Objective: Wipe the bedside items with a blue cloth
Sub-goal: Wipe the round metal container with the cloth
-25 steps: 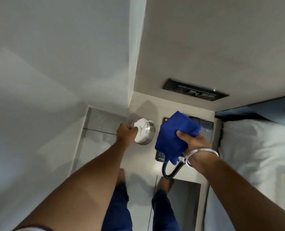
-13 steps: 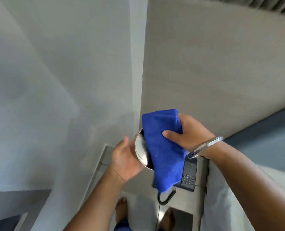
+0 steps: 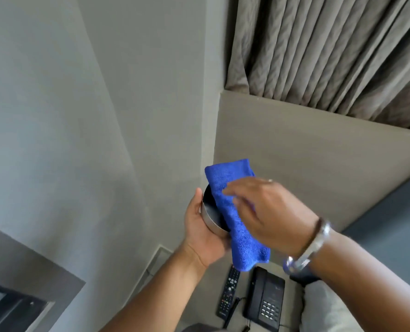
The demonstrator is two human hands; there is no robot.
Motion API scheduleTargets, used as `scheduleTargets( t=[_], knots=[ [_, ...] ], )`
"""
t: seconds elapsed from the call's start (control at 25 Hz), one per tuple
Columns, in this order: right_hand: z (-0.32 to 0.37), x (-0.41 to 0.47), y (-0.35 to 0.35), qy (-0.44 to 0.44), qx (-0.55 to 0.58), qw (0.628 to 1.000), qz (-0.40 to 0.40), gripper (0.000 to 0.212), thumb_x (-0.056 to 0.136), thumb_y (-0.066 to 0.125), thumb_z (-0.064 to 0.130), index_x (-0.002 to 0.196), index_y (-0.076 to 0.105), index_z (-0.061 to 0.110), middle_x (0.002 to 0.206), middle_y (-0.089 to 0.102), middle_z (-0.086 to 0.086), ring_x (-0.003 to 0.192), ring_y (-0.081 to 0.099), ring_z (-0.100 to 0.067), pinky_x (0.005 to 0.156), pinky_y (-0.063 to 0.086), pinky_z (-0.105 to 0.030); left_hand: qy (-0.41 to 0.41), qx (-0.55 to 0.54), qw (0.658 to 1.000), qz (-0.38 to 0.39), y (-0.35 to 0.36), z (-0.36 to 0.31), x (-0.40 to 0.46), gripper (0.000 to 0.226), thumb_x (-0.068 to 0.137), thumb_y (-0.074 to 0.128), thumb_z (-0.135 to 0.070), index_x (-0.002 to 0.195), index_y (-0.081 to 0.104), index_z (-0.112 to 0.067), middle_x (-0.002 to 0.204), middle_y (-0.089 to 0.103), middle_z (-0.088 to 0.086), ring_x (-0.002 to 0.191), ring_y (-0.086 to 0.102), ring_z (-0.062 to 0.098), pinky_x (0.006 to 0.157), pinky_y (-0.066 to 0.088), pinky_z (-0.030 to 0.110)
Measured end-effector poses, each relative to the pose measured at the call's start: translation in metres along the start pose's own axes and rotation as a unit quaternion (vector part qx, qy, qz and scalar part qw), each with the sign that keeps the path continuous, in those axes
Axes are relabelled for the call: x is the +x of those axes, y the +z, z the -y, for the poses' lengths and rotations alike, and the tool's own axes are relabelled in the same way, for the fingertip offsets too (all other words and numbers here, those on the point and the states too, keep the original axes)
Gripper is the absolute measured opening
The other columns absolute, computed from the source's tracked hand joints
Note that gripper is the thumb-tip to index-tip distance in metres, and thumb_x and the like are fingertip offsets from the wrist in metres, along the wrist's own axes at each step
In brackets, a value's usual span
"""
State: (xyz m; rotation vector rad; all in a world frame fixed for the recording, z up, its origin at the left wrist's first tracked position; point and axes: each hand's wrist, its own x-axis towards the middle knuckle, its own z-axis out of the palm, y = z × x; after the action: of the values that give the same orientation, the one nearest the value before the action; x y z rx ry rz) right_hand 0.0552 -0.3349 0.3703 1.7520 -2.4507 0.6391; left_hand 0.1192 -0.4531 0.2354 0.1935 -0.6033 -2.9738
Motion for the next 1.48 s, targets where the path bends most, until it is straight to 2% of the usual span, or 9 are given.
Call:
scheduleTargets(
  t=[0.08, 0.32, 0.52, 0.68, 0.8, 0.96, 1.2, 1.36, 1.48],
  knots=[
    [0.003, -0.003, 0.006, 0.042, -0.044, 0.991, 0.120, 0.035, 0.094, 0.034, 0.027, 0.119, 0.053, 0.012, 0.131, 0.054, -0.006, 0.124, 0.047, -0.024, 0.102, 0.039, -0.039, 0.016, -0.005, 1.000, 0.019, 0.010, 0.001, 0.001, 0.061, 0.093, 0.049, -0.060, 0.136, 0.059, -0.018, 0.136, 0.063, 0.012, 0.130, 0.055, 0.031, 0.109, 0.040, 0.046],
    [0.011, -0.005, 0.011, 0.045, -0.122, 0.986, 0.101, 0.065, 0.095, 0.028, 0.040, 0.149, 0.010, 0.008, 0.159, 0.010, -0.011, 0.146, 0.009, -0.021, 0.119, 0.009, -0.030, 0.015, 0.012, 0.997, 0.080, 0.038, -0.016, -0.008, 0.061, 0.093, 0.051, -0.049, 0.139, 0.056, -0.010, 0.141, 0.059, 0.013, 0.134, 0.051, 0.030, 0.110, 0.041, 0.044],
    [0.009, -0.014, -0.015, 0.027, 0.020, 0.987, 0.158, 0.057, 0.093, 0.038, 0.019, 0.147, 0.020, 0.012, 0.156, 0.027, -0.006, 0.142, 0.022, -0.014, 0.116, 0.018, -0.026, -0.008, 0.043, 0.996, 0.074, 0.051, -0.005, -0.017, 0.055, 0.087, 0.059, -0.050, 0.126, 0.067, -0.012, 0.127, 0.069, 0.011, 0.123, 0.061, 0.029, 0.105, 0.045, 0.042],
    [0.026, -0.018, -0.029, -0.015, 0.156, 0.975, 0.158, 0.032, 0.083, 0.039, -0.002, 0.113, 0.047, 0.005, 0.098, 0.063, -0.009, 0.091, 0.056, -0.027, 0.085, 0.046, -0.044, 0.020, 0.051, 0.996, 0.069, 0.067, -0.021, -0.018, 0.053, 0.085, 0.056, -0.056, 0.104, 0.074, -0.011, 0.102, 0.076, 0.010, 0.104, 0.070, 0.029, 0.095, 0.053, 0.039],
    [0.023, -0.019, -0.045, -0.028, 0.171, 0.969, 0.175, 0.034, 0.079, 0.039, -0.008, 0.109, 0.051, 0.003, 0.095, 0.064, -0.014, 0.087, 0.058, -0.029, 0.080, 0.047, -0.044, 0.007, 0.072, 0.995, 0.071, 0.074, -0.023, -0.019, 0.058, 0.079, 0.057, -0.060, 0.103, 0.075, -0.012, 0.103, 0.076, 0.012, 0.102, 0.070, 0.030, 0.089, 0.056, 0.040],
    [0.010, -0.035, -0.068, -0.040, 0.046, 0.968, 0.242, 0.034, 0.076, 0.036, 0.010, 0.102, 0.054, 0.023, 0.087, 0.064, 0.002, 0.077, 0.055, -0.015, 0.071, 0.049, -0.033, -0.022, 0.115, 0.987, 0.107, 0.078, -0.009, -0.016, 0.074, 0.085, 0.043, -0.064, 0.130, 0.062, -0.007, 0.127, 0.064, 0.020, 0.124, 0.055, 0.034, 0.109, 0.037, 0.045],
    [0.020, -0.028, -0.053, -0.120, -0.140, 0.967, 0.174, 0.056, 0.084, 0.031, 0.023, 0.140, 0.039, 0.024, 0.147, 0.042, 0.008, 0.139, 0.030, -0.012, 0.115, 0.021, -0.031, -0.072, 0.064, 0.987, 0.129, 0.073, -0.009, -0.007, 0.081, 0.089, 0.046, -0.066, 0.136, 0.055, -0.002, 0.131, 0.065, 0.017, 0.128, 0.056, 0.031, 0.112, 0.036, 0.042],
    [0.025, -0.004, -0.046, -0.031, -0.156, 0.985, 0.071, 0.063, 0.080, 0.035, 0.030, 0.142, 0.034, 0.020, 0.146, 0.044, 0.002, 0.131, 0.041, -0.018, 0.111, 0.031, -0.032, -0.030, 0.052, 0.990, 0.129, 0.078, -0.031, 0.001, 0.069, 0.094, 0.047, -0.057, 0.138, 0.054, -0.004, 0.138, 0.060, 0.018, 0.134, 0.050, 0.032, 0.115, 0.034, 0.042],
    [0.029, 0.004, -0.044, 0.059, -0.154, 0.986, 0.016, 0.051, 0.077, 0.042, 0.029, 0.127, 0.041, 0.020, 0.128, 0.055, 0.003, 0.112, 0.054, -0.021, 0.077, 0.045, -0.032, -0.006, 0.062, 0.986, 0.154, 0.084, -0.042, 0.004, 0.065, 0.095, 0.044, -0.054, 0.139, 0.056, -0.009, 0.141, 0.058, 0.015, 0.136, 0.049, 0.029, 0.117, 0.030, 0.041]
  ],
)
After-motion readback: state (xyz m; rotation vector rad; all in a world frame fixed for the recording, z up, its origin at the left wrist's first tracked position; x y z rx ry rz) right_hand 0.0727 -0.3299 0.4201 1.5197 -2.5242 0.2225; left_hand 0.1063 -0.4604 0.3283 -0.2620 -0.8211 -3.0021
